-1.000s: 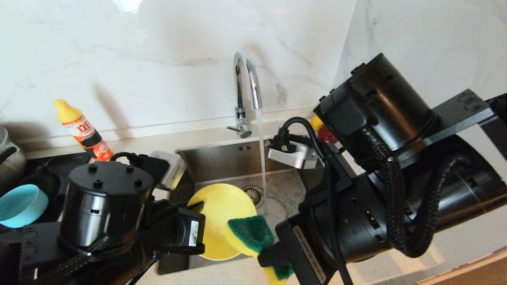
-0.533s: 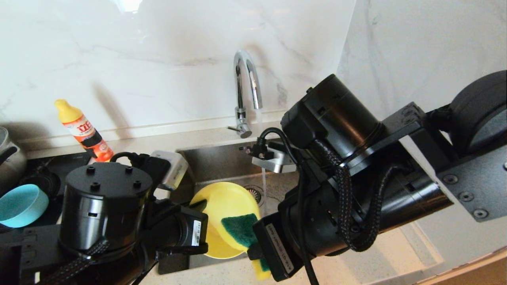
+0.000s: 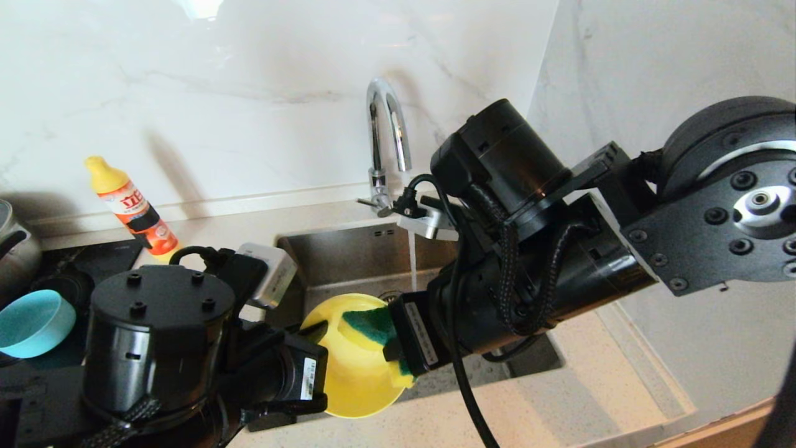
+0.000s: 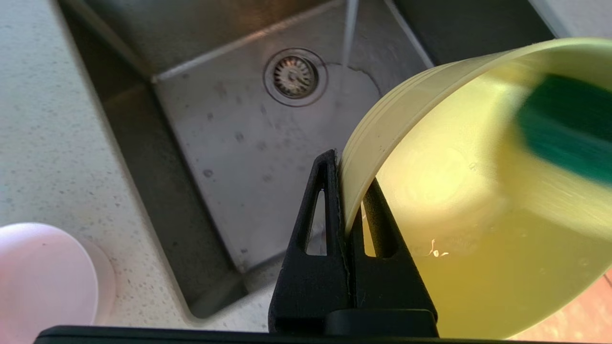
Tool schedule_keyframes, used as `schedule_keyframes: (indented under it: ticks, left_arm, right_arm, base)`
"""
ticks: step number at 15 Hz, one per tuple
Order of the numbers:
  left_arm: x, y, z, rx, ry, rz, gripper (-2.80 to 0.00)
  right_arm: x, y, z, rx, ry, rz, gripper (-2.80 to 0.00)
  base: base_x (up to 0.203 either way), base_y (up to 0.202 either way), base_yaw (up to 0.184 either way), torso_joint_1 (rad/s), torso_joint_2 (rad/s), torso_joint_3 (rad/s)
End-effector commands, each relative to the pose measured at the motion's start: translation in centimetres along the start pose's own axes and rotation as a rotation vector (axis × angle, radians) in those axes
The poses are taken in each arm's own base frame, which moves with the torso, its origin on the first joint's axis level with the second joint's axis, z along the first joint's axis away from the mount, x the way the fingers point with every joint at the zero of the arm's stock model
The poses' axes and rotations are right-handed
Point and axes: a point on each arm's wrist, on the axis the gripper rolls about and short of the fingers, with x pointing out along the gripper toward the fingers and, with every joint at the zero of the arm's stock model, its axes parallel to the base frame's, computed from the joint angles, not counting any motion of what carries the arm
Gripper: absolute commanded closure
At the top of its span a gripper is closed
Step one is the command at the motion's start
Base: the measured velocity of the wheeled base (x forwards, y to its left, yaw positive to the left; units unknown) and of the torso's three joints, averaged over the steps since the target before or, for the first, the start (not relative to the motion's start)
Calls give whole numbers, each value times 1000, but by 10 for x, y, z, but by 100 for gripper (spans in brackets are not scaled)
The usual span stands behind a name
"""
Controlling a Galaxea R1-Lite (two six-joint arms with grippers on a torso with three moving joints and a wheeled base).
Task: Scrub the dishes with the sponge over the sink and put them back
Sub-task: Wipe the bowl
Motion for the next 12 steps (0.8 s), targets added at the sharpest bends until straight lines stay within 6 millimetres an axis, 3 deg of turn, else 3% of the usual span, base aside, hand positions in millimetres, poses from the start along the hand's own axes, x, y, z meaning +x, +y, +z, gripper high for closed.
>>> schedule_keyframes:
  ticks: [1, 12]
  left_arm:
    - [-2, -2, -2, 6, 0, -10, 0]
    - [-3, -1, 2, -15, -15, -8, 0]
  right_arm:
    - [9, -6, 5, 21, 7, -13, 0]
    - [6, -6, -3, 33, 53, -24, 0]
  base:
    - [0, 0, 0, 0, 0, 0]
    - [0, 0, 0, 0, 0, 0]
